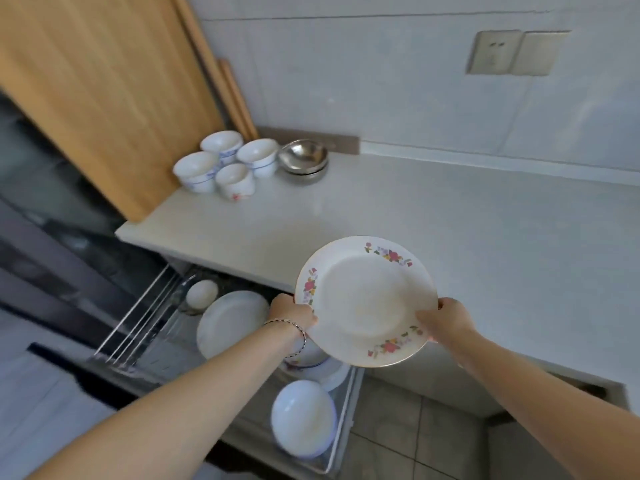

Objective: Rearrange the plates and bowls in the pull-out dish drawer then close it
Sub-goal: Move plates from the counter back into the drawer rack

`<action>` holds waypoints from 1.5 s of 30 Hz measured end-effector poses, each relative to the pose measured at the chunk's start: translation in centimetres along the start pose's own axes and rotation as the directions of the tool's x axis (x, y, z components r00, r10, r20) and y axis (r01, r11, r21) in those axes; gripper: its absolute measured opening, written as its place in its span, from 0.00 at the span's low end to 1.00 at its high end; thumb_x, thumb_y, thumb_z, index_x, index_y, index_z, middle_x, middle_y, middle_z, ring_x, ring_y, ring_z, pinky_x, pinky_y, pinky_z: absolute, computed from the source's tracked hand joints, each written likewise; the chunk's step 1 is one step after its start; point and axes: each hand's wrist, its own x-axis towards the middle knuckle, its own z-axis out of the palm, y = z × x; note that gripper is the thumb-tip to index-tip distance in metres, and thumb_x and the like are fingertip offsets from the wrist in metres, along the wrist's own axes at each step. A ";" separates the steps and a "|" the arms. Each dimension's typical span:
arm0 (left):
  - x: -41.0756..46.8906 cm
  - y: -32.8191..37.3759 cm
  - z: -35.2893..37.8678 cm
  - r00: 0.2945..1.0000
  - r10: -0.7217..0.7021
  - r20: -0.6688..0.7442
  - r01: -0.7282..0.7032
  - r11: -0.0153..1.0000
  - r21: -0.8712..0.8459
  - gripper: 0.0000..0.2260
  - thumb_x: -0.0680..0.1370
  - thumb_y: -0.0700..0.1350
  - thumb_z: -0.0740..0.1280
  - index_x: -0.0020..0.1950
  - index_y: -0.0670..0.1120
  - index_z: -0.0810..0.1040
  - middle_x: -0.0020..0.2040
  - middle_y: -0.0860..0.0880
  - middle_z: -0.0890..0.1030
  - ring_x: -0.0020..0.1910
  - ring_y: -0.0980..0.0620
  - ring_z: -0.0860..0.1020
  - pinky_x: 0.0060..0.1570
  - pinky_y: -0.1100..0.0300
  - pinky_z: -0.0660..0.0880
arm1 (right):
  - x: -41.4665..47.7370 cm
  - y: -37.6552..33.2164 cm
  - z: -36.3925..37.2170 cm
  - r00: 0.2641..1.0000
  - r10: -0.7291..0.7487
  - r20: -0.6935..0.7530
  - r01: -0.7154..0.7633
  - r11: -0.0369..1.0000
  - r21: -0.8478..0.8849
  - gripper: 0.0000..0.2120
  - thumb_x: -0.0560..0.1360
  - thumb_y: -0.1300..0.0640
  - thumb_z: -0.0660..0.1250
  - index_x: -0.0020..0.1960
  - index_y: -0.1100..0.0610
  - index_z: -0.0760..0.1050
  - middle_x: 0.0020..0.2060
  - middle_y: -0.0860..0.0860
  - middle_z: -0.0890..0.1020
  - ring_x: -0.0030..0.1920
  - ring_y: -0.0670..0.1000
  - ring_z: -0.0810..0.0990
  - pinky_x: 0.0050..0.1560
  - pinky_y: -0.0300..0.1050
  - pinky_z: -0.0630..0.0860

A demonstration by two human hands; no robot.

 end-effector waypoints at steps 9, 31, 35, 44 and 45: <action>10.1 -10.9 -18.5 0.998 -0.051 -0.032 0.054 0.994 0.097 0.06 0.72 0.32 0.65 0.45 0.40 0.78 0.49 0.42 0.81 0.51 0.42 0.80 0.54 0.48 0.79 | -4.1 -5.4 22.8 0.994 0.067 0.080 -0.069 0.997 0.018 0.14 0.73 0.64 0.62 0.58 0.67 0.75 0.51 0.63 0.81 0.52 0.62 0.79 0.54 0.54 0.77; 36.6 -20.1 -23.2 0.973 -0.227 0.031 0.181 0.843 0.506 0.13 0.74 0.36 0.67 0.57 0.39 0.74 0.49 0.46 0.78 0.45 0.47 0.75 0.46 0.60 0.73 | 8.0 -5.1 47.2 0.915 0.379 0.138 -0.395 0.911 0.120 0.16 0.75 0.63 0.61 0.62 0.59 0.73 0.45 0.53 0.78 0.42 0.54 0.76 0.40 0.43 0.71; 40.5 -20.3 -21.5 0.977 -0.206 0.052 0.129 0.773 0.622 0.09 0.75 0.36 0.64 0.54 0.41 0.70 0.56 0.42 0.79 0.54 0.43 0.78 0.46 0.58 0.71 | 10.5 -4.1 50.3 0.885 0.466 0.023 -0.464 0.876 0.129 0.16 0.74 0.62 0.61 0.62 0.60 0.72 0.56 0.60 0.76 0.37 0.52 0.75 0.35 0.39 0.71; 43.0 -20.8 -19.3 0.967 -0.178 0.181 -0.032 0.620 0.784 0.19 0.77 0.38 0.62 0.67 0.39 0.63 0.66 0.41 0.71 0.64 0.41 0.74 0.62 0.51 0.73 | 11.1 -4.6 54.3 0.755 0.608 -0.246 -0.590 0.793 0.151 0.19 0.77 0.65 0.56 0.67 0.65 0.67 0.65 0.63 0.67 0.63 0.64 0.69 0.63 0.55 0.69; 43.0 -20.8 -19.1 0.966 -0.167 0.198 -0.054 0.619 0.783 0.20 0.77 0.38 0.61 0.68 0.39 0.62 0.67 0.41 0.71 0.64 0.41 0.75 0.61 0.51 0.73 | 11.2 -4.8 54.5 0.741 0.613 -0.273 -0.583 0.790 0.188 0.20 0.76 0.66 0.56 0.68 0.64 0.66 0.66 0.62 0.67 0.65 0.64 0.67 0.65 0.55 0.67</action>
